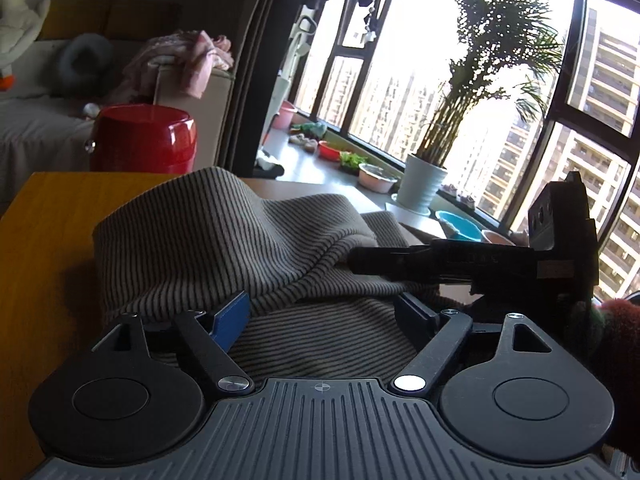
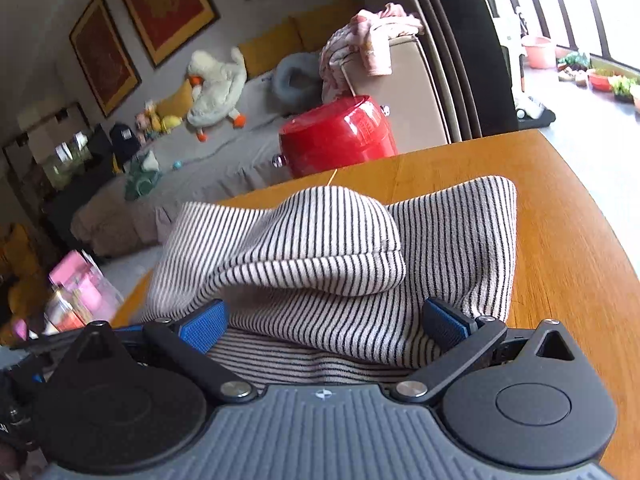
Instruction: Fold clothes
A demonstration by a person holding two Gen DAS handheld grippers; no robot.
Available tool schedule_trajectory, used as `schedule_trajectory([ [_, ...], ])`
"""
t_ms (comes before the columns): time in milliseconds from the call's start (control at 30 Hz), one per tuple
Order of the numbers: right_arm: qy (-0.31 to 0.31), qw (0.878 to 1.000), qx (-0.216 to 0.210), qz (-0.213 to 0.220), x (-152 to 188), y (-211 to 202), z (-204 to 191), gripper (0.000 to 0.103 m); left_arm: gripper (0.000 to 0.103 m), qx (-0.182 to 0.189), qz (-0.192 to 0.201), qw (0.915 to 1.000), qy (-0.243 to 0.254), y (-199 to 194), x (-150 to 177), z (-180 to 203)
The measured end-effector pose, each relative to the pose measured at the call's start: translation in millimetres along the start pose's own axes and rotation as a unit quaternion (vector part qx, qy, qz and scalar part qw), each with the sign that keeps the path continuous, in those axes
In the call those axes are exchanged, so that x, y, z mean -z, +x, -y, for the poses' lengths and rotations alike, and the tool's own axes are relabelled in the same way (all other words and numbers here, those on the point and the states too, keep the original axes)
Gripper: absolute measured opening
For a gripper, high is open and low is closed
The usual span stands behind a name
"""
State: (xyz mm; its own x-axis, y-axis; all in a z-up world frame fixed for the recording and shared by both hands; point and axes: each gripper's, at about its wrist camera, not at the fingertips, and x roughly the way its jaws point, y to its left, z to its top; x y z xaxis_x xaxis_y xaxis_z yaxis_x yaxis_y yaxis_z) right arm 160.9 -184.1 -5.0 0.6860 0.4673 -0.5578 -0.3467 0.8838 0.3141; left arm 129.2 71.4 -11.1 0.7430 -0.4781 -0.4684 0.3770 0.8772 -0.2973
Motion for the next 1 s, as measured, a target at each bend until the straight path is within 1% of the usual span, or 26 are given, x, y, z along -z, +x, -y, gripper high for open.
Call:
schedule_trajectory([
  [67,-0.044,0.998,0.030,-0.020,0,6,-15,0.103,0.087,-0.009,-0.013,0.9997,-0.020,6,5,-9],
  [133,-0.064,0.996,0.047,-0.029,2,8,-23,0.103,0.088,-0.009,-0.021,0.9988,-0.043,7,6,-18],
  [167,-0.066,0.996,0.051,-0.029,2,9,-24,0.103,0.092,-0.010,-0.022,0.9984,-0.052,7,6,-21],
  [200,-0.066,0.996,0.052,-0.028,3,8,-24,0.103,0.096,-0.011,-0.021,0.9979,-0.060,7,6,-24],
  [267,-0.057,0.997,0.051,-0.026,3,4,-23,0.103,0.096,-0.011,-0.025,0.9969,-0.074,7,6,-29],
  [400,-0.024,0.998,0.048,-0.024,-4,-9,-18,0.103,0.099,-0.014,-0.024,0.9973,-0.068,6,7,-26],
  [533,0.001,0.998,0.056,0.000,-19,-30,-17,0.102,0.103,-0.012,-0.026,0.9975,-0.065,7,8,-24],
  [600,0.004,0.998,0.062,0.019,-28,-41,-17,0.093,0.103,-0.011,-0.027,0.9974,-0.066,8,8,-25],
  [633,0.007,0.998,0.064,0.029,-32,-46,-17,0.091,0.103,-0.011,-0.027,0.9974,-0.066,8,8,-25],
  [667,0.011,0.997,0.064,0.038,-36,-51,-16,0.086,0.103,-0.011,-0.027,0.9974,-0.066,8,8,-25],
  [700,0.017,0.997,0.063,0.045,-41,-55,-15,0.076,0.103,-0.012,-0.027,0.9974,-0.065,8,8,-25],
  [733,0.024,0.997,0.060,0.050,-46,-57,-13,0.069,0.103,-0.012,-0.028,0.9974,-0.065,8,8,-25],
  [800,0.034,0.997,0.057,0.050,-52,-59,-11,0.039,0.103,-0.012,-0.027,0.9974,-0.065,8,8,-24],
  [867,0.037,0.997,0.056,0.045,-57,-58,-12,0.031,0.103,-0.011,-0.027,0.9974,-0.066,8,8,-24],
  [1000,0.009,0.998,0.056,0.026,-60,-43,-24,0.031,0.103,-0.010,-0.026,0.9973,-0.068,7,10,-23],
])
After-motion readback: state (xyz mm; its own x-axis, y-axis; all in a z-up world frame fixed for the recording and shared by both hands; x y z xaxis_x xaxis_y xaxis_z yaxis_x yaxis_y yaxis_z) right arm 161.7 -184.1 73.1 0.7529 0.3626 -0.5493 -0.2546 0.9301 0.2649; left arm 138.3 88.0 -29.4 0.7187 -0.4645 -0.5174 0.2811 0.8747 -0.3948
